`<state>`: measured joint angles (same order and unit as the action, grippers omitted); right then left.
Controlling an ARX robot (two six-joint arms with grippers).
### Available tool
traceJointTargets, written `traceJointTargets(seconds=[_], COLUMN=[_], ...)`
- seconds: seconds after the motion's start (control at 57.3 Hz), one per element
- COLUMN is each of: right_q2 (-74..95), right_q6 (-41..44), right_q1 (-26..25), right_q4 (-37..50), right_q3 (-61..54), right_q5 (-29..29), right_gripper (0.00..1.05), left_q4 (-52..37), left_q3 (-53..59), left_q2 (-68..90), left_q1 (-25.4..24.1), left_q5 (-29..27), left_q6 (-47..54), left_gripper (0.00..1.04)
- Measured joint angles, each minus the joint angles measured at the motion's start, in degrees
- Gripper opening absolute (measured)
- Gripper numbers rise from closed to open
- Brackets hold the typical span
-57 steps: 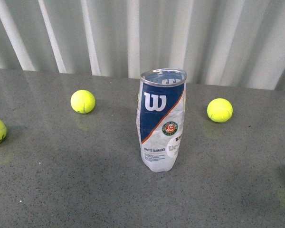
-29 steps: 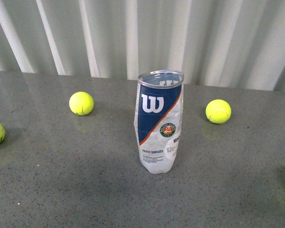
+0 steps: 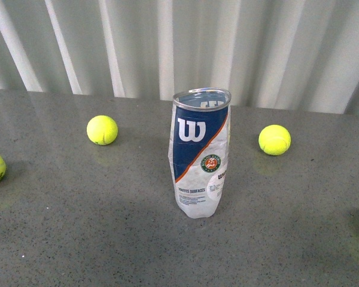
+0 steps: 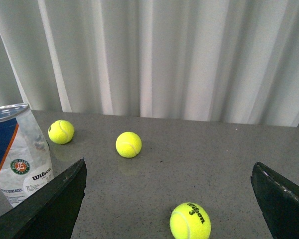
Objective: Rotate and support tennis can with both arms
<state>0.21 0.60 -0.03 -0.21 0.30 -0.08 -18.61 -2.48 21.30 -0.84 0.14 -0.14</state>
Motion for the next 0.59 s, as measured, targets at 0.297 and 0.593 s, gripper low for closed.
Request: traceJointTargets(seconds=[0.297, 0.593], right_q2=[0.0, 0.0], right_q6=[0.0, 0.0], right_q1=[0.0, -0.02], right_q4=[0.0, 0.0], right_q3=[0.0, 0.0], right_q5=[0.0, -0.02], right_gripper=[0.98, 0.98], left_q4=[2.99, 9.42], left_q3=[1.09, 1.09], left_q2=[-5.97, -12.28], left_q1=[0.81, 0.81], left_q5=[-0.09, -0.09], left_q6=[0.02, 0.0], left_gripper=[0.04, 0.04])
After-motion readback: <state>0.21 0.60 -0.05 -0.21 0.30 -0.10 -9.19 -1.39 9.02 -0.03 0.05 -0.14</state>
